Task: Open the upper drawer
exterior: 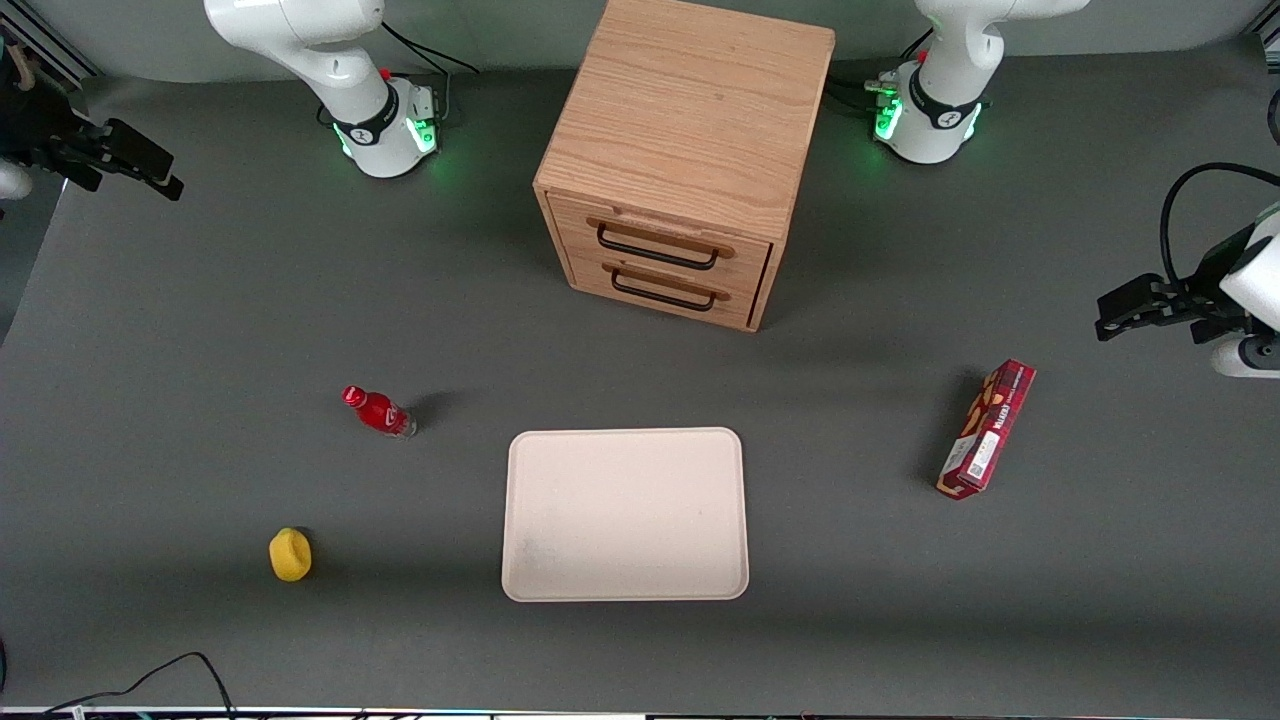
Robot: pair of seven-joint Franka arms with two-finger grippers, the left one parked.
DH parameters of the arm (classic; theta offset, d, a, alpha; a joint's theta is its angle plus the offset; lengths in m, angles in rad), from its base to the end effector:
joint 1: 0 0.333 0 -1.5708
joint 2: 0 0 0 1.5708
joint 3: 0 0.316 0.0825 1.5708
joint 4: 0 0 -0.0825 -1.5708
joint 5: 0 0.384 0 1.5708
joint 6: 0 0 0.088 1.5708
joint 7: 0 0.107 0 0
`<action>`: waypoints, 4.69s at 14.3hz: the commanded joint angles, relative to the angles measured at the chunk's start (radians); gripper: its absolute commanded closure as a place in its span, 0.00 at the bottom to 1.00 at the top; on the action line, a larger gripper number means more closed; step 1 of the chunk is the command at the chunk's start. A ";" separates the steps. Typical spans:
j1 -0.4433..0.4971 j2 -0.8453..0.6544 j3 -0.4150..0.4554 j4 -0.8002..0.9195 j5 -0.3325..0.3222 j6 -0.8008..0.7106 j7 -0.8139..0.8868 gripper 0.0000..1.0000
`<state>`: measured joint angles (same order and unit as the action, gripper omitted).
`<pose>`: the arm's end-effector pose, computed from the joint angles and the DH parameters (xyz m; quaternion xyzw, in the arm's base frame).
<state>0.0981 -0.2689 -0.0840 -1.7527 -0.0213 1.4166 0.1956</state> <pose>0.4520 -0.0021 0.6619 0.9954 -0.0900 -0.0339 0.0030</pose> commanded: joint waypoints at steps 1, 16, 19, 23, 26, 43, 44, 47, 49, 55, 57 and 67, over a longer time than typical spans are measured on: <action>0.003 0.013 0.000 0.033 -0.012 -0.033 0.027 0.00; 0.017 0.265 0.182 0.279 0.335 -0.070 -0.467 0.00; 0.017 0.380 0.257 0.298 0.476 -0.061 -0.579 0.00; 0.017 0.537 0.401 0.360 0.511 0.014 -0.591 0.00; 0.018 0.644 0.503 0.357 0.500 0.137 -0.587 0.00; 0.092 0.876 0.747 0.282 0.245 0.519 -0.420 0.00; 0.094 0.876 0.747 0.274 0.245 0.524 -0.420 0.00; 0.095 0.876 0.748 0.257 0.242 0.535 -0.415 0.00; 0.094 0.884 0.748 0.257 0.198 0.535 -0.413 0.00; 0.075 0.936 0.738 0.326 0.155 0.533 -0.412 0.00; 0.075 0.964 0.730 0.360 0.138 0.533 -0.416 0.00; 0.069 1.065 0.652 0.573 0.112 0.482 -0.430 0.00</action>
<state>0.1571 0.7494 0.5804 -1.2635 0.1181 1.9248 -0.2446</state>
